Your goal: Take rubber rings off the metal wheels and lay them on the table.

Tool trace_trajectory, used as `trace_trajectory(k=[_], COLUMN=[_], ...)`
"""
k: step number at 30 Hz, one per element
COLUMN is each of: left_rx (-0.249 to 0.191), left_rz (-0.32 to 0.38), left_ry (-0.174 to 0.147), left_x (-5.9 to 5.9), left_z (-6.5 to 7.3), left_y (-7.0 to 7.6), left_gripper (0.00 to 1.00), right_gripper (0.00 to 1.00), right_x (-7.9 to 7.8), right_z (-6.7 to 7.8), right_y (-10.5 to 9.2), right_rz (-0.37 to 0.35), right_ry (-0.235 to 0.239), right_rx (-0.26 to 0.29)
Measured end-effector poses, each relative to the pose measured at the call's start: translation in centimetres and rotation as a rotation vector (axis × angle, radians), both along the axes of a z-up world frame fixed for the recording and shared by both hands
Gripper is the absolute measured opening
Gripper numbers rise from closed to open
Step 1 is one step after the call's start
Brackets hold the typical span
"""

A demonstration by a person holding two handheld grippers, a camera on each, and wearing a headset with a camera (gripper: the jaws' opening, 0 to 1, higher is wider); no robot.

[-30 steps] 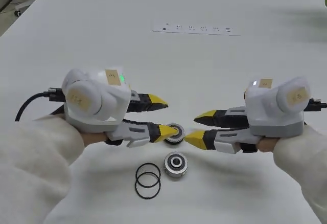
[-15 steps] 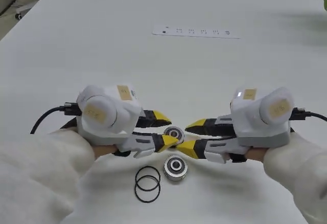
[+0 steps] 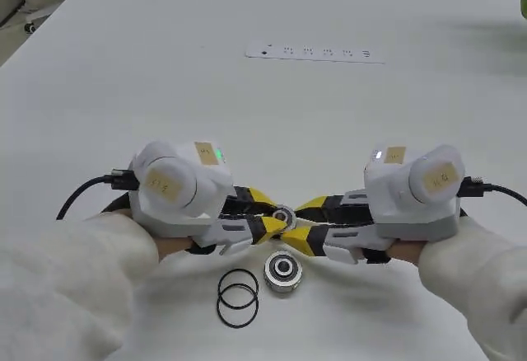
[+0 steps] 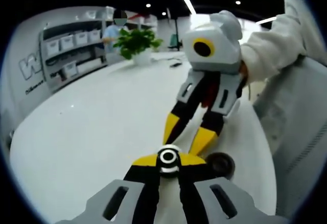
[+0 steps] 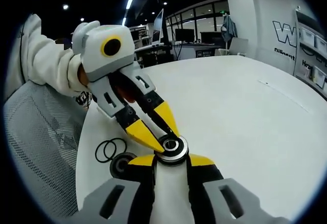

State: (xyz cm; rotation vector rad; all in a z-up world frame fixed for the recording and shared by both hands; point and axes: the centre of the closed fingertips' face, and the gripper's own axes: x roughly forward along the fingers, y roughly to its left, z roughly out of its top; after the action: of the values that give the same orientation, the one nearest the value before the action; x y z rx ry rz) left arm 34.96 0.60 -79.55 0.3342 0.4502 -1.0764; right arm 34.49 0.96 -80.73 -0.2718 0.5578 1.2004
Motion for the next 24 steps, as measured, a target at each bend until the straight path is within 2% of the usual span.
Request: trace_trajectory(k=[21, 24], left_rx=[-0.041, -0.043], left_rz=[0.024, 0.025], left_ry=[0.017, 0.017], left_x=[-0.18, -0.18], left_z=[-0.03, -0.03], left_y=[0.24, 0.25], left_gripper=[0.14, 0.14], right_gripper=[0.14, 0.13], right_x=[-0.1, -0.14], right_z=[-0.38, -0.36], right_y=[-0.49, -0.44], right_rz=[0.012, 0.019], right_ry=[0.004, -0.006], right_rx=[-0.042, -0.052])
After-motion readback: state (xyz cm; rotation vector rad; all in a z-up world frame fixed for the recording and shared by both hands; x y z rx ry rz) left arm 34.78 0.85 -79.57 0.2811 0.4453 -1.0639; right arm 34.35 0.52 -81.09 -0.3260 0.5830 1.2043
